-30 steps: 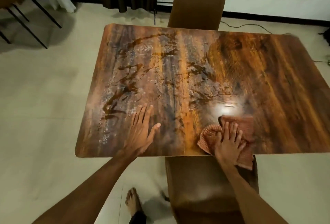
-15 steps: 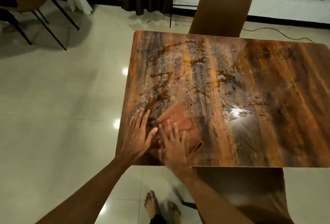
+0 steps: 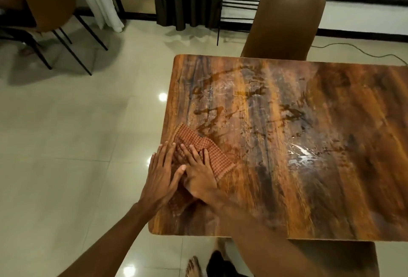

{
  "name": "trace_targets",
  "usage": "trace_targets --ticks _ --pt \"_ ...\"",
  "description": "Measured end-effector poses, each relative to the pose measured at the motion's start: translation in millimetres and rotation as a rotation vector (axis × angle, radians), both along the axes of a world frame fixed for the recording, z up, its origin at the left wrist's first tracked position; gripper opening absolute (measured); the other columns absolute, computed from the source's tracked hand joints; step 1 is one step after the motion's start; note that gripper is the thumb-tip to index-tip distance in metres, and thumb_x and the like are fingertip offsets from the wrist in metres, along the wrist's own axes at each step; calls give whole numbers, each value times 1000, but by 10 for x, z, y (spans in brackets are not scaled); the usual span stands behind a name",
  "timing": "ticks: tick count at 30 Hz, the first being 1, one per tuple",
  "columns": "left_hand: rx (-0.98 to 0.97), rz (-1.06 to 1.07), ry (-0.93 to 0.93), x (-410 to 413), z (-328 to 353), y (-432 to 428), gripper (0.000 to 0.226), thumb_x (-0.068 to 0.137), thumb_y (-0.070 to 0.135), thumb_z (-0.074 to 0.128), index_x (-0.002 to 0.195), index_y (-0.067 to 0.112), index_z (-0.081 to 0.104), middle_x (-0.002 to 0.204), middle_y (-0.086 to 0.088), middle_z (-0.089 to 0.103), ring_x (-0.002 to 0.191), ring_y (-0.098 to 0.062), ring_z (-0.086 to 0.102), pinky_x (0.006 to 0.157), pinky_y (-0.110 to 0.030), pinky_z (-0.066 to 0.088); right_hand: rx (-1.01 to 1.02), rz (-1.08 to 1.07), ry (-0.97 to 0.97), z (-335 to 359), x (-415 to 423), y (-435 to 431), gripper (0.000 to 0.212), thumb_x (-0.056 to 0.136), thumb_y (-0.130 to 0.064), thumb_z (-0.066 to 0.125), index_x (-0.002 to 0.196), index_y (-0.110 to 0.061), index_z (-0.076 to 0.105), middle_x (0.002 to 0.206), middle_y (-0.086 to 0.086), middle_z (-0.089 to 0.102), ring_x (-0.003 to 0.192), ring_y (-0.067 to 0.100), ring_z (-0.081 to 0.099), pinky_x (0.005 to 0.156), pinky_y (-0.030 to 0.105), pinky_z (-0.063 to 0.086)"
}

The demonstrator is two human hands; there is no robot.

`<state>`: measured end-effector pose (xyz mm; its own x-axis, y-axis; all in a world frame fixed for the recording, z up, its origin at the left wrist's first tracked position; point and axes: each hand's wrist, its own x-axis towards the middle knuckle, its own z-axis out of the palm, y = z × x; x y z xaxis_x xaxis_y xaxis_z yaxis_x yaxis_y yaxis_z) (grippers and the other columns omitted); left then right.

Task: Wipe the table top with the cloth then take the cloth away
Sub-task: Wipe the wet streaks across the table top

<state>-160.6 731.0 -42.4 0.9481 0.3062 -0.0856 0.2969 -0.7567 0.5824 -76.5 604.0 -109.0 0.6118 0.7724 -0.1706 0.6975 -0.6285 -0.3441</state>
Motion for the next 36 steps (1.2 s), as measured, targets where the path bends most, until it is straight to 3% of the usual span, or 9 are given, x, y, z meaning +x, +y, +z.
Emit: trace_targets --ticks 5,8,10,14,20,26,31,33,36 --pt "18 -30 69 426 -12 -111 77 96 65 24 160 27 5 169 2 6 156 -19 5 127 -46 4 -99 -522 5 134 1224 -899 58 110 -44 21 164 -33 4 172 -3 -8 159 25 -8 123 65 -3" --pt "133 -91 30 709 -10 -309 74 99 67 21 160 27 8 168 2 12 155 -17 10 126 -48 14 -106 -803 27 185 1299 -1584 59 110 -42 25 164 -31 7 173 2 -1 159 28 -4 122 67 3" --pt "58 -144 30 967 -64 -513 73 99 65 24 160 29 8 169 4 8 155 -12 2 127 -43 5 -127 -790 2 196 997 -1615 61 106 -41 27 164 -32 10 173 4 2 159 32 0 122 69 6" --pt "62 -286 31 1456 -225 -967 73 99 68 20 160 30 6 169 6 3 152 -3 -12 120 -22 -18 -74 -484 -55 76 861 -1724 59 106 -46 24 163 -35 16 173 -4 8 159 26 7 121 69 14" --pt "68 -430 3 1945 -264 -1401 68 102 65 24 159 34 4 169 7 3 154 -5 -9 121 -23 -17 -127 -1121 28 170 1787 -2824 61 109 -41 28 165 -29 6 173 3 -5 159 32 -6 123 67 0" --pt "69 -491 0 2300 -245 -1496 69 100 59 31 160 29 15 168 6 8 150 -1 -4 123 -31 -6 -37 -573 -72 28 1515 -2074 60 106 -47 20 164 -32 14 172 -4 -4 159 26 -2 125 63 5" --pt "48 -542 -26 2526 -297 -1237 67 100 68 24 157 42 1 169 12 1 151 2 -11 124 -36 1 -100 -1269 13 129 2151 -2938 59 109 -42 27 164 -28 13 173 1 -4 159 31 -3 124 63 1" --pt "53 -563 -22 2589 -315 -1071 67 100 67 23 157 42 -1 169 9 3 152 0 -11 126 -38 1 -101 -1206 -14 179 2097 -2585 60 108 -42 27 165 -28 9 173 4 -4 158 34 -4 124 65 1" --pt "73 -641 11 2610 -357 -872 73 99 65 22 161 28 8 169 1 6 155 -11 -4 127 -39 1 -110 -861 -76 75 1420 -1497 62 105 -44 25 164 -30 11 173 2 1 159 31 -1 124 64 1"
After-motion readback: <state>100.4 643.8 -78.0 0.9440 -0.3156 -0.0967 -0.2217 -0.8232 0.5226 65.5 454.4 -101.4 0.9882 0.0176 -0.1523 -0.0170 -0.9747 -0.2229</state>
